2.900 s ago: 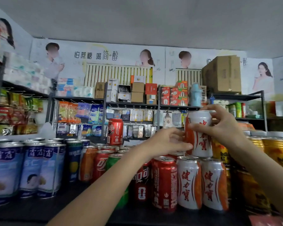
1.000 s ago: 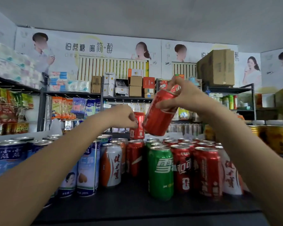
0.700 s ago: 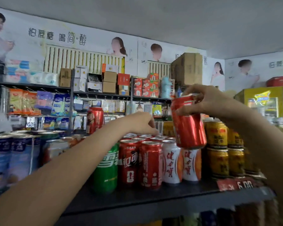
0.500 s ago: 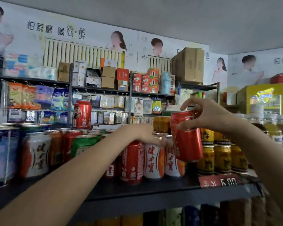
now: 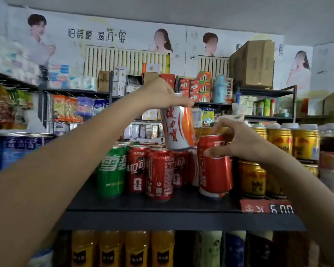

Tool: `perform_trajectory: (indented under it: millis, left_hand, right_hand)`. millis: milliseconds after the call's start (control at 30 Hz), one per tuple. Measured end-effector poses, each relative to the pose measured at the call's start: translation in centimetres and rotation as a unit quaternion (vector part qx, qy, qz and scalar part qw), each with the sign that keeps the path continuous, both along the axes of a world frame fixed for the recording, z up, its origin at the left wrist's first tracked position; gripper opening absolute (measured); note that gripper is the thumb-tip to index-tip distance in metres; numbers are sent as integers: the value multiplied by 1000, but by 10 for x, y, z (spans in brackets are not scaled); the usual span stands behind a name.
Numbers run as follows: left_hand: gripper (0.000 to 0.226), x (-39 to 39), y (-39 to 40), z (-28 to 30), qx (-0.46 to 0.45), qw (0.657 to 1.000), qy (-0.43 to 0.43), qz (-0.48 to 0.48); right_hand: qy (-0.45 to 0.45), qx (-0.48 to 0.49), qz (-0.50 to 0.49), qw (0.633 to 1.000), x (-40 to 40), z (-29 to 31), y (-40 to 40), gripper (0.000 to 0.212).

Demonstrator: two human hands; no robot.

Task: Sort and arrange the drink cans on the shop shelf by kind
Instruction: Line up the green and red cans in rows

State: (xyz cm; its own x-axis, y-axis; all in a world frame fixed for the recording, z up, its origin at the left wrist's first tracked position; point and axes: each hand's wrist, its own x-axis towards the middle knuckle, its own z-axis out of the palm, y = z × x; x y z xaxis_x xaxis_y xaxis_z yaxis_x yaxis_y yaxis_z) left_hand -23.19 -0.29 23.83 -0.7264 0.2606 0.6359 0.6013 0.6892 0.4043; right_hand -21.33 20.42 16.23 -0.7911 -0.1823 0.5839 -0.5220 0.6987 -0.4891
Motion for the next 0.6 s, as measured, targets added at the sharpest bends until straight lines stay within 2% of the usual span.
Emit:
perform_trajectory:
  millis: [133, 267, 433, 600]
  left_hand:
    - [50, 5, -20, 6, 32, 998, 38, 44]
    - [55, 6, -35, -5, -7, 997, 13, 73]
    - [50, 2, -65, -11, -7, 996, 13, 85]
    - [52, 4, -123, -7, 5, 994, 22, 105]
  right_hand:
    - [-4, 43, 0, 999, -17, -11, -26, 49]
    - [-10, 170, -88, 981, -41, -26, -45, 48]
    - [-3, 253, -161, 954, -41, -11, -54, 39]
    - [171, 190, -147, 956, -28, 26, -100, 22]
